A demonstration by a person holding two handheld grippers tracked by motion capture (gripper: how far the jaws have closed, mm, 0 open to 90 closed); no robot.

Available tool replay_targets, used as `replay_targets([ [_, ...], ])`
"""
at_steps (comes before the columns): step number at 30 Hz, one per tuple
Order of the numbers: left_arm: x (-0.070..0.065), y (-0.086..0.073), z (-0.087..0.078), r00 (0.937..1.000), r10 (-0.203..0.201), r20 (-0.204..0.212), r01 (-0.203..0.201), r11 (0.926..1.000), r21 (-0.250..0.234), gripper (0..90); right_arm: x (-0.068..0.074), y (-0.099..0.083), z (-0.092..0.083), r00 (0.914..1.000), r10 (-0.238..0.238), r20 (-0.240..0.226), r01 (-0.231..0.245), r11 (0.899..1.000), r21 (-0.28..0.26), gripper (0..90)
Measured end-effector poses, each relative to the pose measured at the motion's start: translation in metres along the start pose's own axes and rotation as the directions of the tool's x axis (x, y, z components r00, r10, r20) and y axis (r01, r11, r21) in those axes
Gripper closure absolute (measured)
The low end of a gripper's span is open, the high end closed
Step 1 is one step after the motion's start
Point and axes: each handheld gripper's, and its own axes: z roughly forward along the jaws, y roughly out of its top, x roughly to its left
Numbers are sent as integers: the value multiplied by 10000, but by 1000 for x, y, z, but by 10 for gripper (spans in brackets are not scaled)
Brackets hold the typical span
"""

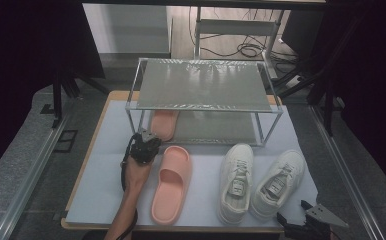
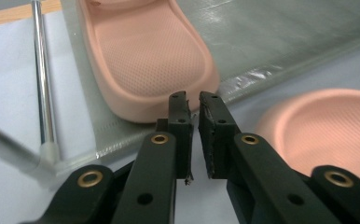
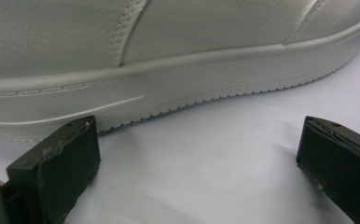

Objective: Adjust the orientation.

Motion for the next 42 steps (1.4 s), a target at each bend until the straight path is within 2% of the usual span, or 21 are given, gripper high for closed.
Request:
replay_targets([
  [4,3,-7,-10,9995,-175,272,174,9998,50,782,0,0,0,10000,-4,8,4,10000,4,0],
  [5,5,-12,-16,9987,-322,407,321,9995,41,770,0,0,0,10000,-7,13,7,10000,4,0],
  [10,8,-19,-32,9972,-525,531,531,9985,-91,740,0,0,0,10000,-8,16,8,10000,9,0],
  [14,7,-27,-55,9950,-625,779,644,9977,-222,710,0,0,0,10000,6,13,-6,10000,9,0],
  [18,2,-35,-68,9951,-456,882,477,9986,-222,668,0,0,0,10000,-6,17,6,10000,5,0],
  [24,-3,-42,-82,9937,-416,1045,445,9987,-259,623,0,0,0,10000,-7,22,7,10000,6,0],
  [32,-14,-50,-103,9897,-237,1414,267,9995,-196,546,0,0,0,10000,0,24,0,10000,-14,0],
  [34,-16,-53,-109,9870,-350,1569,393,9989,-243,501,0,0,0,10000,3,25,-2,10000,-11,0],
  [38,-22,-55,-114,9832,-362,1790,424,9986,-310,478,0,0,0,10000,2,27,-2,10000,-12,0],
  [42,-30,-57,-112,9792,-247,2012,315,9990,-303,476,0,0,0,10000,2,28,-2,10000,-12,0],
])
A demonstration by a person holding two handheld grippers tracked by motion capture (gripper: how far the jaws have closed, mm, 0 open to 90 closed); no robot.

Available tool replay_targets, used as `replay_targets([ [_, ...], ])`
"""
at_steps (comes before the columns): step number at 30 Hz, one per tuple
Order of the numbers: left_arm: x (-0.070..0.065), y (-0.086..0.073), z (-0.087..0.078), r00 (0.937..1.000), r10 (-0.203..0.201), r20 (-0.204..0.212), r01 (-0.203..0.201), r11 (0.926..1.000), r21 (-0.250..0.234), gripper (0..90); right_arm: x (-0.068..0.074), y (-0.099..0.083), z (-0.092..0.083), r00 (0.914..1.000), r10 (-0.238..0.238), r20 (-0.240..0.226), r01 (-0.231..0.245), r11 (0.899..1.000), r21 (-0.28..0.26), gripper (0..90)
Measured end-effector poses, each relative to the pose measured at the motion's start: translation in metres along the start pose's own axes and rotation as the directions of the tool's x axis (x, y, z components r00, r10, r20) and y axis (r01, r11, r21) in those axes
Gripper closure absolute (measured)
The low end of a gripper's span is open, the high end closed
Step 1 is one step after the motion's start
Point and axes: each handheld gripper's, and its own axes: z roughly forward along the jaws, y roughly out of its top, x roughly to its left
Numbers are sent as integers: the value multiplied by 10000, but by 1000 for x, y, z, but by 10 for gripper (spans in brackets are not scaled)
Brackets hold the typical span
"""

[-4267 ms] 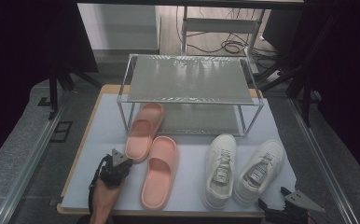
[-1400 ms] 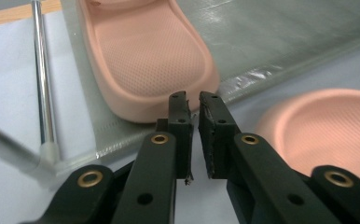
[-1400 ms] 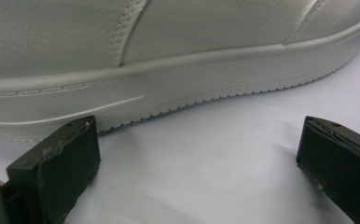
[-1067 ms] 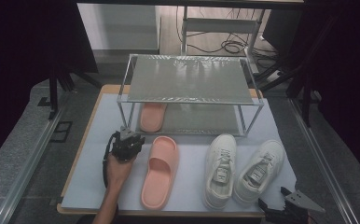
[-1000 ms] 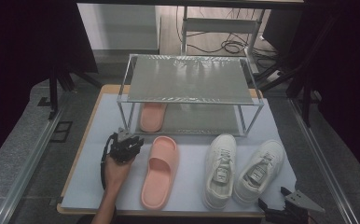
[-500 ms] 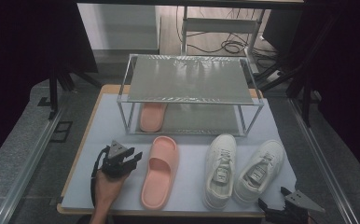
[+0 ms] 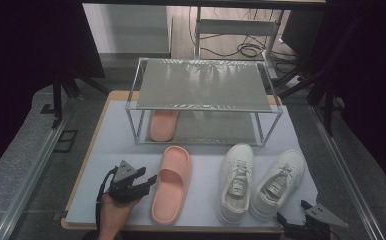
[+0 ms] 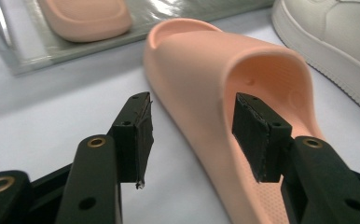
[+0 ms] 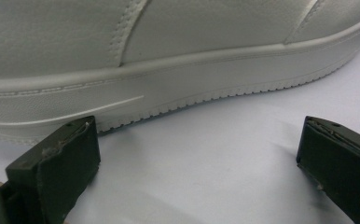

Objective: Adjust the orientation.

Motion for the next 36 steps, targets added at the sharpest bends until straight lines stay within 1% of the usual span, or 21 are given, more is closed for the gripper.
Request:
replay_targets([
  [4,-4,0,8,9999,-38,98,38,10000,14,479,0,0,0,10000,1,-2,-1,10000,0,0],
  [9,-6,2,16,9999,-50,120,49,10000,26,524,0,0,0,10000,2,-7,-2,10000,-4,0],
  [14,-7,6,25,9996,-231,185,231,9997,6,564,0,0,0,10000,1,-13,-1,10000,-6,0],
  [20,-10,11,33,9995,-247,177,246,9997,65,615,0,0,0,10000,2,-12,-2,10000,-5,0],
  [22,-10,11,34,9994,-276,193,274,9996,83,624,0,0,0,10000,0,-11,0,10000,-5,0],
  [23,-10,11,35,9994,-315,118,314,9994,127,630,0,0,0,10000,2,-12,-2,10000,-4,0],
  [28,-8,12,34,9985,-528,117,527,9985,115,671,0,0,0,10000,-2,-12,2,10000,-5,0],
  [36,-8,13,34,9982,-585,98,585,9983,28,689,0,0,0,10000,-1,-12,1,10000,-3,0],
])
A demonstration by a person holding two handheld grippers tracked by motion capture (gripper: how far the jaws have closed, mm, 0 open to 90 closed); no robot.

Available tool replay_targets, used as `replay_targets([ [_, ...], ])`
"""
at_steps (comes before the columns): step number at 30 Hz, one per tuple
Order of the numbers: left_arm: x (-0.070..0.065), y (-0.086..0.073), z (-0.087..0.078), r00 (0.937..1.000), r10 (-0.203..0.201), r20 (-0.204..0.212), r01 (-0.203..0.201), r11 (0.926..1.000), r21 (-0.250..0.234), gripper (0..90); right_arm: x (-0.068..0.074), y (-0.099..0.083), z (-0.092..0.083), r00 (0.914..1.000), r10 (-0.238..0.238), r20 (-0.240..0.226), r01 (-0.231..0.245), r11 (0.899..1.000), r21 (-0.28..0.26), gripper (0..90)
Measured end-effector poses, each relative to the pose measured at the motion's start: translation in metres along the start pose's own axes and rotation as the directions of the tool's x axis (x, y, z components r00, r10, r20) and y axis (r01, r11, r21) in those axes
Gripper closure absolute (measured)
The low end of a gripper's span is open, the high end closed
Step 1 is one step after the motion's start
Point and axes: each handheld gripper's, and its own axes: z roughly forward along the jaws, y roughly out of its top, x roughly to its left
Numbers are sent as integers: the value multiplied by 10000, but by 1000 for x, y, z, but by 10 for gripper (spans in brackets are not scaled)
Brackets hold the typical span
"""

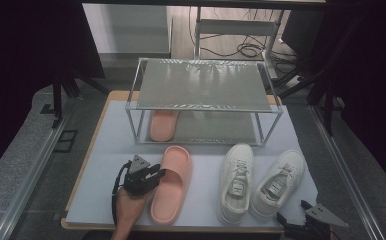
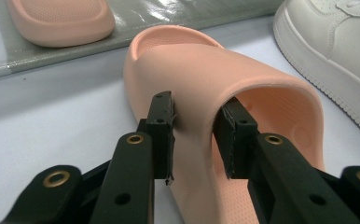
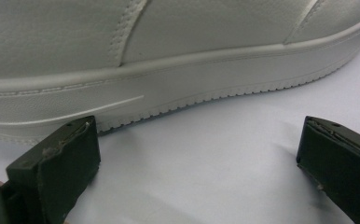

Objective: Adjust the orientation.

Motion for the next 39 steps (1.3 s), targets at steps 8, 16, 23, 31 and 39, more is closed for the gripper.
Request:
replay_targets([
  [8,-2,3,1,10000,25,-65,-25,10000,-80,710,0,0,0,10000,1,-1,-1,10000,-2,0],
  [16,-3,8,1,9999,82,-66,-84,9996,-282,734,0,0,0,10000,2,-3,-2,10000,-3,0],
  [23,-4,16,1,9998,165,-100,-169,9991,-401,735,0,0,0,10000,3,-3,-3,10000,-2,0],
  [31,-8,33,4,9991,382,-173,-391,9979,-508,735,0,0,0,10000,-5,-5,5,10000,17,0],
  [39,-9,48,9,9985,470,-294,-487,9970,-608,733,0,0,0,10000,-15,-12,15,10000,18,0],
])
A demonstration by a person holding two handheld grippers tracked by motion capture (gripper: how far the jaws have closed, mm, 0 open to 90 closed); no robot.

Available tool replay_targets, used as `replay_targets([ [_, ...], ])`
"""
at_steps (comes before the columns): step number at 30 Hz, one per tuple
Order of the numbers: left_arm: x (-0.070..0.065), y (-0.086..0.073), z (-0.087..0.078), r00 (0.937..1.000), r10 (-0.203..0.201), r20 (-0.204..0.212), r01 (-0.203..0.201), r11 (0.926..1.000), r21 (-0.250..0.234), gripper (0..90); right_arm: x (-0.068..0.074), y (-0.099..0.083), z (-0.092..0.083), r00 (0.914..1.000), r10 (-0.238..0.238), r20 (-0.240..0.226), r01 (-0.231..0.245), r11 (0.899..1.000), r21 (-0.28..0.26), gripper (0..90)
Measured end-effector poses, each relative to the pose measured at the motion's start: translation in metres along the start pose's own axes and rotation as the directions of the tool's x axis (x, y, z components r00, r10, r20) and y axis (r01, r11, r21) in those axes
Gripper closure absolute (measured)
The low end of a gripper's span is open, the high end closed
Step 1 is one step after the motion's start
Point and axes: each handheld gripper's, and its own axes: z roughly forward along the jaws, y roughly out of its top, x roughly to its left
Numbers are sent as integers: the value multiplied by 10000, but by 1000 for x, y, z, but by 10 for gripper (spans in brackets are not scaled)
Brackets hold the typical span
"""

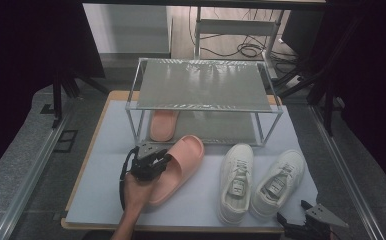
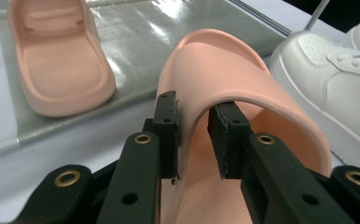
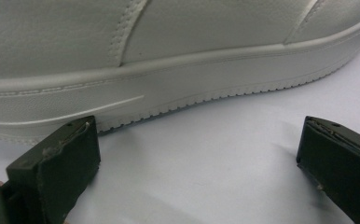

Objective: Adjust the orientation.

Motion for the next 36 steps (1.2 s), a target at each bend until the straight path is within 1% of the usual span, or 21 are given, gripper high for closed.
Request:
replay_targets([
  [5,0,9,8,9999,-30,-150,29,10000,-46,733,0,0,0,10000,3,8,-3,10000,3,0],
  [15,3,23,32,9980,-80,-625,79,10000,-16,733,0,0,0,10000,11,3,-11,10000,2,0],
  [21,8,29,47,9956,-185,-921,178,9998,-76,731,0,0,0,10000,11,-3,-11,10000,-2,0],
  [24,10,30,54,9948,-352,-953,337,9993,-178,731,0,0,0,10000,12,-12,-12,10000,-5,0],
  [27,11,32,59,9936,-404,-1054,384,9990,-217,731,0,0,0,10000,14,-12,-14,10000,-6,0],
  [28,11,33,64,9921,-398,-1192,374,9990,-227,732,0,0,0,10000,13,-11,-13,10000,-6,0],
  [29,11,33,64,9921,-398,-1192,374,9990,-227,731,0,0,0,10000,11,-13,-11,10000,-8,0],
  [30,13,34,69,9908,-424,-1282,395,9989,-249,731,0,0,0,10000,12,-14,-12,10000,-8,0],
  [36,17,36,82,9855,-515,-1619,483,9986,-236,732,0,0,0,10000,14,-24,-14,10000,-19,0],
])
